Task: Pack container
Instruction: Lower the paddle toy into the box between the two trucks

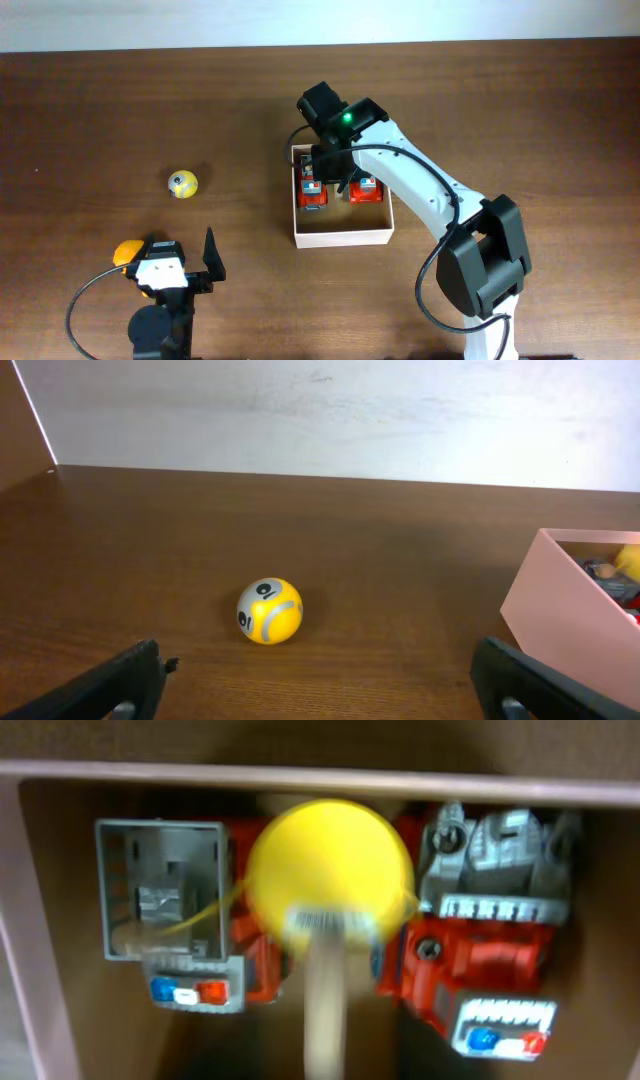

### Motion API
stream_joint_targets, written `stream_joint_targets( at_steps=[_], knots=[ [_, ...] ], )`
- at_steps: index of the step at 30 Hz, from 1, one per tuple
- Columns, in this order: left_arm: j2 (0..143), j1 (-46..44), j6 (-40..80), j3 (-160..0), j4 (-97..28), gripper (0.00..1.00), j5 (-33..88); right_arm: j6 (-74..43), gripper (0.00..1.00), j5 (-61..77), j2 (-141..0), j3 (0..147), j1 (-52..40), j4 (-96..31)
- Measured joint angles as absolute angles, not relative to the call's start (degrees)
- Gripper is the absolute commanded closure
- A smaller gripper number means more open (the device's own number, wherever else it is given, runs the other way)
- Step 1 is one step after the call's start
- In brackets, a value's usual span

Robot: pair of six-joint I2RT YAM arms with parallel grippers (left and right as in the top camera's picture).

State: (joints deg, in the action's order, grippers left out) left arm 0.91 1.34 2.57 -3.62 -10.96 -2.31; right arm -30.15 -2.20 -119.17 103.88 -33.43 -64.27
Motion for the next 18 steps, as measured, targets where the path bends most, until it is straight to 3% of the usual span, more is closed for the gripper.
stream_joint_targets(
  at_steps=[4, 18],
  knots=[
    [0.9, 1.3, 2.6, -3.6, -11.0, 0.01, -2.3, -30.0, 0.33, -2.6, -119.2, 103.9, -33.4, -64.2],
    [0.9, 1.3, 2.6, -3.6, -11.0, 0.01, -2.3, -30.0, 0.32, -3.3, -119.2, 104.4, -32.8, -63.7]
  ],
)
